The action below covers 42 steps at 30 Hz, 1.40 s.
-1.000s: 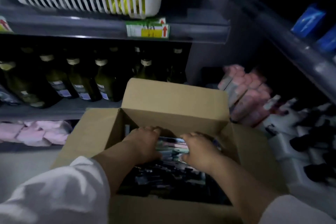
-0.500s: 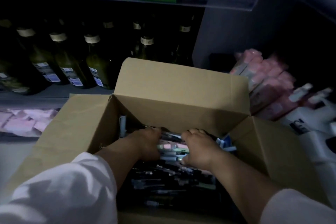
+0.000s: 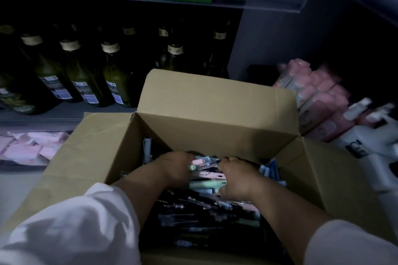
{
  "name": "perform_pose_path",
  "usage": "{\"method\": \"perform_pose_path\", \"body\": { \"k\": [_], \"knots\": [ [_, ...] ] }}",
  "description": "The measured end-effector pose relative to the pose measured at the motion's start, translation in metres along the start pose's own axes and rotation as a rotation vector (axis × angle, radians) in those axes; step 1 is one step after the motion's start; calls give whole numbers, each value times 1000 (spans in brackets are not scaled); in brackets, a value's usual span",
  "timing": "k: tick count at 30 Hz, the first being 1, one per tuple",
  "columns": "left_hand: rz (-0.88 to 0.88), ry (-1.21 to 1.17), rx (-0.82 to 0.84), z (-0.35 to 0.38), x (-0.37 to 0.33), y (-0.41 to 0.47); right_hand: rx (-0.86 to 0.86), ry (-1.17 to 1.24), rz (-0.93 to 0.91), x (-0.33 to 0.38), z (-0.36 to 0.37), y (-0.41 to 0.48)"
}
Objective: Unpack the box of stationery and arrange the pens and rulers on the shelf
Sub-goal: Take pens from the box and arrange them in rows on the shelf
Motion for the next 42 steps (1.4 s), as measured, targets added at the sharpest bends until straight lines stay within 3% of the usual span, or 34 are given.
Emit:
{"method": "perform_pose_path", "body": {
  "k": [3, 6, 10, 17, 24, 31, 36, 42],
  "knots": [
    [9, -117, -3, -4, -1, -1, 37, -19, -14, -3, -5, -2],
    [-12, -273, -38, -12, -4, -5, -34, -1, -24, -6, -15, -9],
    [-31, -681, -66, -27, -14, -24, -92, 241, -14, -11, -28, -27],
    [-74, -1057, -80, -83, -46, -72, -177, 600, -20, -3, -66, -69],
    [-68, -1376, -125, -159, -96, -139, -288, 804, -53, 21, -152, -138],
    [-18, -1360, 18, -222, -170, -225, -332, 1221, -78, 47, -247, -241],
    [77, -1141, 100, -256, -220, -283, -415, 1345, -30, 52, -297, -325],
    [272, -1115, 202, -270, -272, -345, -632, 1473, 70, 63, -325, -425]
  ]
}}
Point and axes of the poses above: each hand's wrist, its own y-axis towards the middle knuckle, its own z-axis out of the palm, x = y × z, the point moved 2 cm from there along y, towards the middle knuckle, and after that the axes turned 4 degrees about -z, right-handed, at the moved point
